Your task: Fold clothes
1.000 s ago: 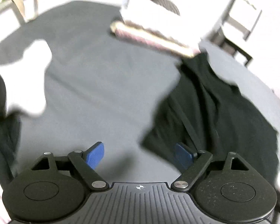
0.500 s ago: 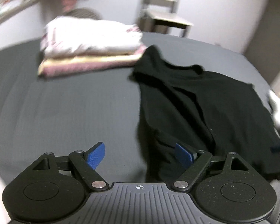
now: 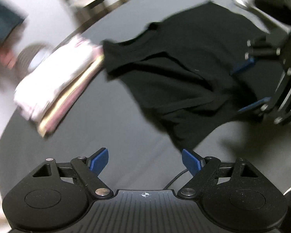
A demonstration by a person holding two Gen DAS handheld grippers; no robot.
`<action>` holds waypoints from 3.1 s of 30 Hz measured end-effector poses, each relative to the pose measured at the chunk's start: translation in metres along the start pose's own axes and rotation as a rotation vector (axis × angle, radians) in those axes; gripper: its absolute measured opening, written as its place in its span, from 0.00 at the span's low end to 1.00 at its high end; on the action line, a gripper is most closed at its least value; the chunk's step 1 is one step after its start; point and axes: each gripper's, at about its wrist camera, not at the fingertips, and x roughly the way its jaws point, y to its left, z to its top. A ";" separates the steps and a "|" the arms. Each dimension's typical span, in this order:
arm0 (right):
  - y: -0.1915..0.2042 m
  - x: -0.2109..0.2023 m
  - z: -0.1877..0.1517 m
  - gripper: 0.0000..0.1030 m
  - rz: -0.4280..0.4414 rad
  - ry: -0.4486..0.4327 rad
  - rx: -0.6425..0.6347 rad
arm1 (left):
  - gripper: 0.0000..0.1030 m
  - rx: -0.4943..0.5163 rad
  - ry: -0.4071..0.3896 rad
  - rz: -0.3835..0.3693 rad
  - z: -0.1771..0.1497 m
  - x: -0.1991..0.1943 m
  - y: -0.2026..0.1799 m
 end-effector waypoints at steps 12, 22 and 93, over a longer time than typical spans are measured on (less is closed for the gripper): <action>-0.023 -0.024 -0.010 0.41 0.100 -0.111 0.123 | 0.81 -0.061 -0.106 -0.054 0.024 -0.027 -0.011; -0.041 0.050 0.062 0.41 0.207 0.066 0.238 | 0.81 -0.188 -0.176 -0.060 -0.039 0.019 -0.021; 0.065 0.045 -0.124 0.08 -0.488 -0.032 -0.899 | 0.05 -0.852 -0.020 -0.401 -0.080 0.110 0.031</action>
